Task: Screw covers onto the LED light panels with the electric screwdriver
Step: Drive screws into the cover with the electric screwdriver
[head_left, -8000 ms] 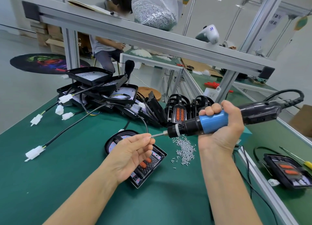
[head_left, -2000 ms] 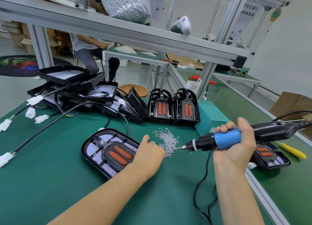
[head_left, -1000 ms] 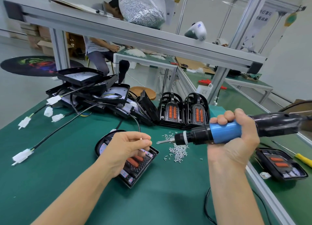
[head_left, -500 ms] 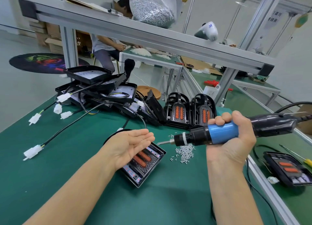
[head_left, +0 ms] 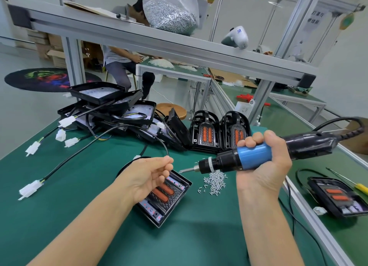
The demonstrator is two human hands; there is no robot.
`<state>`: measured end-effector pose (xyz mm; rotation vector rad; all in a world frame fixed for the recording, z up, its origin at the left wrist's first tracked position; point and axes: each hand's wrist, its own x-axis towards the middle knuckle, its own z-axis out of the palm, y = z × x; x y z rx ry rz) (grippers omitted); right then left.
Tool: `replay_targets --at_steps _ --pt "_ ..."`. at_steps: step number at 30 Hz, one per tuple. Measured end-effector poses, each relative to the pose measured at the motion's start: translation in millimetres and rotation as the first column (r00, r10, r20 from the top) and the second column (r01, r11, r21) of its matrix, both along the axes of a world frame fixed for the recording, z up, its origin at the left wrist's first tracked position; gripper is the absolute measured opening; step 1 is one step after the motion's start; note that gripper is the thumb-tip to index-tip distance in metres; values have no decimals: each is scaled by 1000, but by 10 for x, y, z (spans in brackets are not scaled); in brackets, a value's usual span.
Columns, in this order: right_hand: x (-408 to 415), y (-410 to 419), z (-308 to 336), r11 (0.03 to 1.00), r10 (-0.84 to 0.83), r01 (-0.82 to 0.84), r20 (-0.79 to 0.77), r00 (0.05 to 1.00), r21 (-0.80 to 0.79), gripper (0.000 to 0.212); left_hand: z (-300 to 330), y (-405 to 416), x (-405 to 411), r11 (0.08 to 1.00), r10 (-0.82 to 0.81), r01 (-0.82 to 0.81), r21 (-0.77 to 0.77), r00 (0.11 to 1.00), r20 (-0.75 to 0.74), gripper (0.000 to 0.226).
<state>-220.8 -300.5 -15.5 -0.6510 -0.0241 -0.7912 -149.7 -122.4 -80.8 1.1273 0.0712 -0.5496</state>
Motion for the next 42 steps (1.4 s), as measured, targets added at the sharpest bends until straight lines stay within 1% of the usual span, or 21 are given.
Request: replay_targets --at_steps 2,3,5,8,11,13,16,20,25,31,37,40,42 --pt "20 6 -13 1000 0 0 -7 1000 0 14 -1 52 18 991 -16 8 -130 998 -62 15" --pt "31 11 -20 1000 2 -2 -11 1000 0 14 -10 81 27 986 -26 15 -164 997 -70 17" --pt "49 20 -26 1000 4 -4 -19 1000 4 14 -35 117 27 987 -47 41 -158 998 -40 19" --pt "87 40 -16 1000 9 -9 -13 1000 20 14 -62 134 3 995 -43 47 -87 998 39 20" --pt "131 72 10 999 21 -22 12 1000 38 13 -72 155 -13 999 -9 13 -47 996 94 31" --pt "166 106 29 999 30 -31 25 999 36 12 -77 171 -13 998 -10 16 -55 995 101 30" --pt "214 166 47 998 51 -53 43 998 34 12 -72 191 -11 994 -7 15 -108 997 78 18" --pt "252 235 48 998 60 -61 46 997 15 13 -74 233 -13 988 28 -16 -154 996 80 18" --pt "279 295 70 998 61 -60 46 997 -11 13 -72 280 -46 992 52 -35 -122 989 141 22" --pt "292 349 71 997 67 -66 47 997 -35 12 -67 312 -70 995 42 -24 -94 981 190 13" --pt "281 359 61 995 66 -60 68 995 -82 11 -83 290 -85 997 50 -36 -64 974 222 14" --pt "300 370 46 992 82 -75 73 994 -99 9 -101 263 -83 997 76 -81 9 956 284 4" --pt "332 397 27 989 105 -98 59 993 -113 10 -135 271 -60 986 72 -121 111 927 369 9"
